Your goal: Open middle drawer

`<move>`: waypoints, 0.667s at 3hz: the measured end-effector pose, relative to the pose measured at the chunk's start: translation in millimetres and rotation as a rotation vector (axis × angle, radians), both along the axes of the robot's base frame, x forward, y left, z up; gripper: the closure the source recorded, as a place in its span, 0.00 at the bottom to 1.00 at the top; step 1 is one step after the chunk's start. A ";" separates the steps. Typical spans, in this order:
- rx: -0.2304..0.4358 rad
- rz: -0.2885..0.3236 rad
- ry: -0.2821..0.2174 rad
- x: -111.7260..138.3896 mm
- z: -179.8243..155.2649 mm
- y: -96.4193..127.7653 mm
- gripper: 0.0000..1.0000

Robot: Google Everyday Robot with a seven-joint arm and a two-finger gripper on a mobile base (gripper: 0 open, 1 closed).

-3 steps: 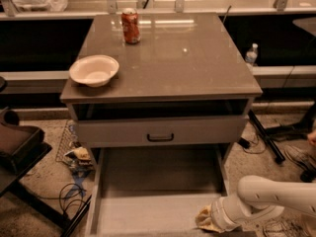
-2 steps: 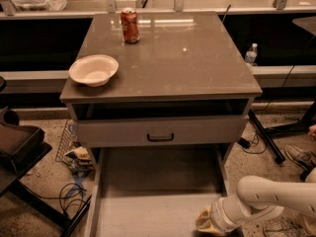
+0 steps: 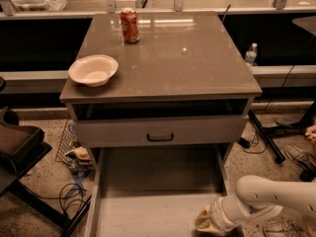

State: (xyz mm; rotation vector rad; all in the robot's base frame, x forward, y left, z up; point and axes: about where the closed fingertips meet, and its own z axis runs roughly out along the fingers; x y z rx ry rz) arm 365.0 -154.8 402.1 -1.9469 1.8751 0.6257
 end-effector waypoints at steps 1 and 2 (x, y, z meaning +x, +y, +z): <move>0.001 0.002 0.002 -0.8 -0.6 0.9 0.37; 0.002 0.003 0.004 -1.6 -1.3 1.8 0.14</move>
Offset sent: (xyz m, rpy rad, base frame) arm -0.0008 0.0008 -0.0006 0.0010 0.0020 0.0015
